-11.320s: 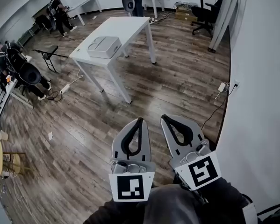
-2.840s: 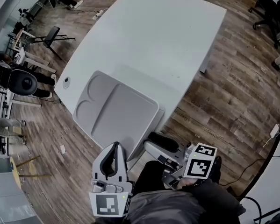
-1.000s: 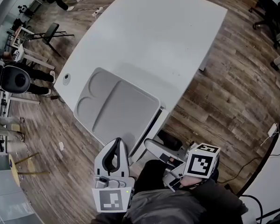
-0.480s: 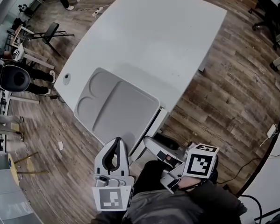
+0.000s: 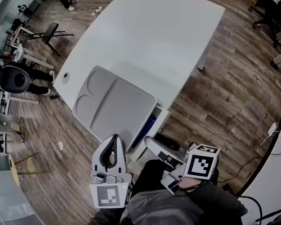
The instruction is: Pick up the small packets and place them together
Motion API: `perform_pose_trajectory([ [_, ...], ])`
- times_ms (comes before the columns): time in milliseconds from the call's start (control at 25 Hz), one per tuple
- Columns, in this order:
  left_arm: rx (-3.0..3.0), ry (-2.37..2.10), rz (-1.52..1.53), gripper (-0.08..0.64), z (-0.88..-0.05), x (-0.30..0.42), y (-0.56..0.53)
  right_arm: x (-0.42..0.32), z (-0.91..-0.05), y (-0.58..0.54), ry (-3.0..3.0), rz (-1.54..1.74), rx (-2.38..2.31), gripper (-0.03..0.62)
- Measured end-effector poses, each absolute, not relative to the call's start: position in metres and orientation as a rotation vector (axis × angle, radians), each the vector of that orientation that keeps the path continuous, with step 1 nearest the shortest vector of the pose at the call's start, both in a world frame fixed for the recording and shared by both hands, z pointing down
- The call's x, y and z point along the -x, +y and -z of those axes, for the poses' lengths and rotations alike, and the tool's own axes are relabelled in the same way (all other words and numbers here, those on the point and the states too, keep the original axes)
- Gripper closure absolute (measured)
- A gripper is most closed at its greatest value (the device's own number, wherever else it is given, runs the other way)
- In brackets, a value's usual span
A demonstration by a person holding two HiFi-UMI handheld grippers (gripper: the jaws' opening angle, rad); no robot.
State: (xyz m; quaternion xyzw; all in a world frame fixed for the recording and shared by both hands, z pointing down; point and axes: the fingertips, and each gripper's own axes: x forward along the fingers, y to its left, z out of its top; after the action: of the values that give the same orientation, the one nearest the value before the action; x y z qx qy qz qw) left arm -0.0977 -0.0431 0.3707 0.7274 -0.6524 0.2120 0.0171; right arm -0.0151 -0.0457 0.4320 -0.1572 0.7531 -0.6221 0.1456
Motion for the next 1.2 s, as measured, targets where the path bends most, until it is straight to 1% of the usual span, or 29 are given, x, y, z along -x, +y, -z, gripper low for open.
perform_pose_trajectory([
  [520,-2.234,-2.060,-0.730,0.560,-0.375,0.096,-0.043,-0.013,-0.433,-0.030,2.144,1.807,0.468,0.405],
  [1200,-2.191,-2.115,-0.725,0.560,-0.372,0.098,-0.044,-0.051,-0.431,-0.014,2.128,1.825,0.467,0.410],
])
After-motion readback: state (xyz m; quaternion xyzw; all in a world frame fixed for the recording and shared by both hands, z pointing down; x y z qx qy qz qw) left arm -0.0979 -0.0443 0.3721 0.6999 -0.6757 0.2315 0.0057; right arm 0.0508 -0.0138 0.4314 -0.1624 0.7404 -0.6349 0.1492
